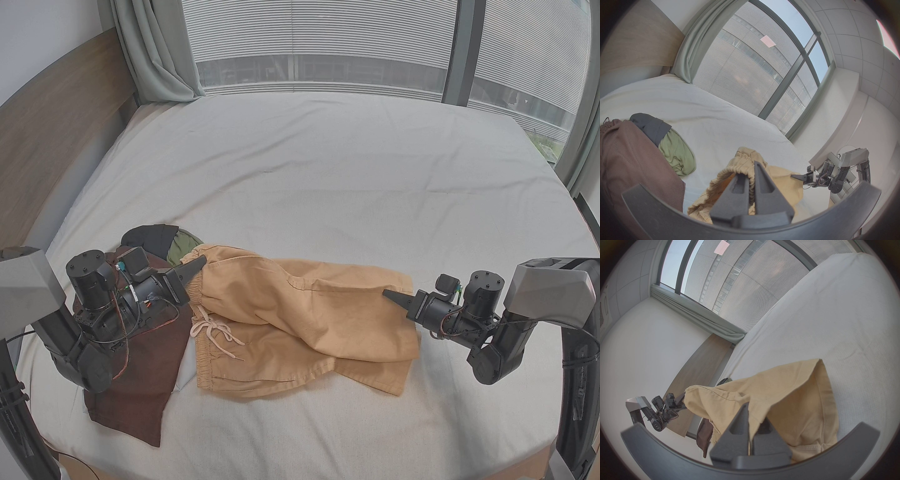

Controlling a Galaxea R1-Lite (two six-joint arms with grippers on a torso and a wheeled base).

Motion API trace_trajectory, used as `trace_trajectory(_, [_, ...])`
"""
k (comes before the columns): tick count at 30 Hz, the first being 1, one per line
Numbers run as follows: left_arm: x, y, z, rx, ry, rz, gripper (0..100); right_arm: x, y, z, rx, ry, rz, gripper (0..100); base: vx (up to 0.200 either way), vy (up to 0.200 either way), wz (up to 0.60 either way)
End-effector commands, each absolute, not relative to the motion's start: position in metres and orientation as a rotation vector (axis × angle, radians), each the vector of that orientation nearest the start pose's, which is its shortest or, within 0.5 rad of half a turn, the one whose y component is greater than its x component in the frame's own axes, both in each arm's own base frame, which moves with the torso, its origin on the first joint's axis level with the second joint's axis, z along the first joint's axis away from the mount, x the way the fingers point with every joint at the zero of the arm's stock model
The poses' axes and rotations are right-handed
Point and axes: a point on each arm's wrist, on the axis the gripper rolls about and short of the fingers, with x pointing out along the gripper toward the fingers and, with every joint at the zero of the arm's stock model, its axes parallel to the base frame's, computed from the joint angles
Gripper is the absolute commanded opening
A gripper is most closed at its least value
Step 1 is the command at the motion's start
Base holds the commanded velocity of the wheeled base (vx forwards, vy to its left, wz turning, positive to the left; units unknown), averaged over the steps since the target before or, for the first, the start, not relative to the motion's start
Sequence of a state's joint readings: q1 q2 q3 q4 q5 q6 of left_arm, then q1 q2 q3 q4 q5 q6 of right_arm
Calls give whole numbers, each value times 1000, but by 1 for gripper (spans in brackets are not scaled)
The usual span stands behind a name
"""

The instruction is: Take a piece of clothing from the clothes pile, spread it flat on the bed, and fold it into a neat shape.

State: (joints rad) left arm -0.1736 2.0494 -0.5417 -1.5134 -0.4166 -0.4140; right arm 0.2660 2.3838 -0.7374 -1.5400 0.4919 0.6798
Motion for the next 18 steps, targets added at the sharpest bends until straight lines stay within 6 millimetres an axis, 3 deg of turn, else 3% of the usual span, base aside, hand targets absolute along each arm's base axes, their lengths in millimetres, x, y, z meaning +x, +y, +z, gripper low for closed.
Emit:
trace_trajectory(1, [318, -64, 101, -396, 107, -604, 0, 359, 111, 31, 658, 332, 710, 0, 0, 0, 0])
trace_trajectory(10, [321, -61, 114, -321, 42, -653, 0, 340, 111, 75, 644, 251, 756, 0, 0, 0, 0])
trace_trajectory(18, [326, -60, 123, -300, -4, -657, 0, 331, 111, 96, 637, 201, 782, 0, 0, 0, 0])
